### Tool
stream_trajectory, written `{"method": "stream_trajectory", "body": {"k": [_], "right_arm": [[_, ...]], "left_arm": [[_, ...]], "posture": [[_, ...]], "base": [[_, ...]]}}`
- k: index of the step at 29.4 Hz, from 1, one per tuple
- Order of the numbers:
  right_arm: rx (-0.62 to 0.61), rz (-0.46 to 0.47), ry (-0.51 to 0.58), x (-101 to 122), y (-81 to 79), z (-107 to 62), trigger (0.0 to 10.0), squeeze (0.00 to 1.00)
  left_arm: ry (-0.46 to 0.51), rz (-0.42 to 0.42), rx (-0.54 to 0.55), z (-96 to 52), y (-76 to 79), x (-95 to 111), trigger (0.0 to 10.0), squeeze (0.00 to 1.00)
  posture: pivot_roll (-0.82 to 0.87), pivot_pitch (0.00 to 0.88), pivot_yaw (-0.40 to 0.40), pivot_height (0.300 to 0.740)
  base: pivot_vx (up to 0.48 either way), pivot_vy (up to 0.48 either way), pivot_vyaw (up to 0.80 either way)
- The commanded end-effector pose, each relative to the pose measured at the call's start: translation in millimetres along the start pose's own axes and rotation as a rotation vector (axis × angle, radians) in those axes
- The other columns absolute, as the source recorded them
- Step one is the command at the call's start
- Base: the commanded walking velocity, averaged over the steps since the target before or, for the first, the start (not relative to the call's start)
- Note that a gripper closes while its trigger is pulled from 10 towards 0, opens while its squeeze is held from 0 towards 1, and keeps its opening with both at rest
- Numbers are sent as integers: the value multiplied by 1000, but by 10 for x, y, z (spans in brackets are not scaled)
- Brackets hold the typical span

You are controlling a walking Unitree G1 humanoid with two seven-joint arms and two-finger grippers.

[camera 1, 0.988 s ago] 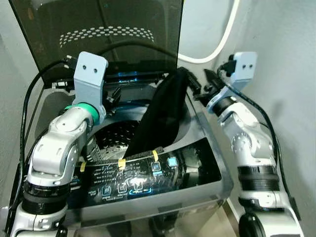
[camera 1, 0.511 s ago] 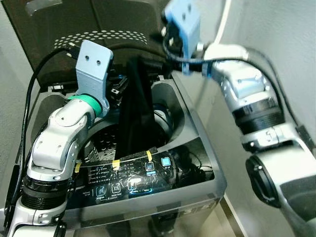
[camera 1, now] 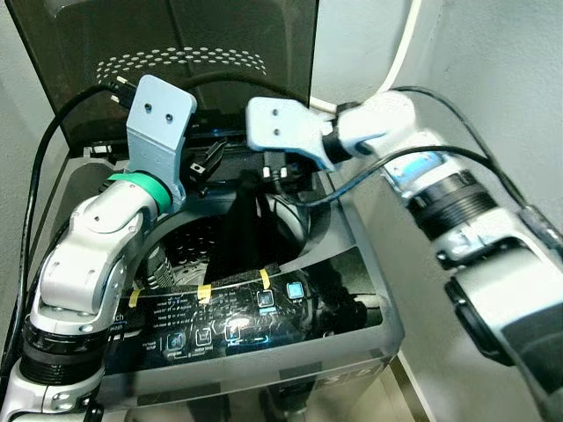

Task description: Clothes washing

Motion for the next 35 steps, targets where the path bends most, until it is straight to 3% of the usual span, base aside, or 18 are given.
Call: {"method": "stream_trajectory", "body": {"k": [1,4,6,7,8,9,17,22,23,25,26,27,28,30,31,33,34,35], "right_arm": [[-18,13,-12,-20,51,10,10000,0],[-25,28,-47,-120,47,6,10000,0],[-263,-60,-290,-401,348,-89,10000,0],[-280,-86,-327,-447,374,-122,10000,133],[-276,-97,-340,-468,372,-135,10000,133],[-150,-17,-192,-304,200,-32,10000,1000],[-58,63,16,-77,64,72,10000,1000],[-105,40,29,-28,142,63,10000,1000],[-11,87,119,72,41,44,10000,0],[20,61,121,69,-7,27,10000,0],[-13,-5,16,-58,15,34,10000,0],[-13,-5,16,-58,15,34,10000,0],[-1,81,86,3,13,24,10000,0],[42,146,180,104,-22,5,10000,0],[-71,135,123,15,98,3,10000,0],[-476,98,-158,-367,531,-152,10000,0],[-476,98,-158,-367,531,-152,10000,0],[-700,162,-184,-454,744,-347,10000,0]], "left_arm": [[0,-10,-16,-16,18,-16,10000,0],[-2,-19,-22,-4,28,-24,10000,0],[-4,-25,-21,10,27,-26,10000,0],[-4,-30,-18,15,24,-26,10000,0],[-4,-33,-16,16,22,-26,10000,0],[-3,-32,-23,18,29,-23,10000,0],[-3,-28,-32,21,32,-16,10000,0],[-5,-32,-27,14,17,-18,10000,0],[-5,-31,-29,11,22,-18,10000,0],[-5,-31,-31,10,27,-18,10000,0],[-5,-30,-32,8,28,-17,10000,0],[-5,-30,-32,8,28,-17,10000,0],[-6,-31,-25,11,13,-19,10000,0],[-6,-31,-24,13,13,-18,10000,0],[-4,-34,-26,17,19,-11,10000,0],[-2,-42,-15,22,2,-11,10000,0],[-2,-42,-15,22,2,-11,10000,0],[-5,-44,-6,25,-9,-25,10000,0]], "posture": [[176,20,38,740],[165,20,51,740],[165,20,51,740],[158,20,60,740],[158,20,60,740],[158,20,60,740],[162,24,61,740],[162,24,61,740],[169,26,62,740],[169,26,62,740],[169,26,62,740],[169,26,62,740],[167,27,65,740],[167,27,65,740],[167,27,65,740],[169,29,64,740],[169,29,64,740],[169,29,64,740]], "base": [[0,0,0],[0,0,0],[0,0,0],[0,0,0],[0,0,0],[0,0,0],[0,0,0],[0,0,0],[0,0,0],[0,0,0],[0,0,0],[0,0,0],[0,0,0],[0,0,0],[0,0,0],[0,0,0],[0,0,0],[0,0,0]]}}
Point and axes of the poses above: a point about 5 cm out from each wrist's last joint towards the gripper, its own z axis pointing out of the wrist towards the gripper, its own x axis along the axis of the wrist's last joint, y = z × x, the point moved 6 cm from there along z, pointing out of the wrist towards the gripper, and after that the axes turned 8 degrees about -z, right-handed, at the moved point
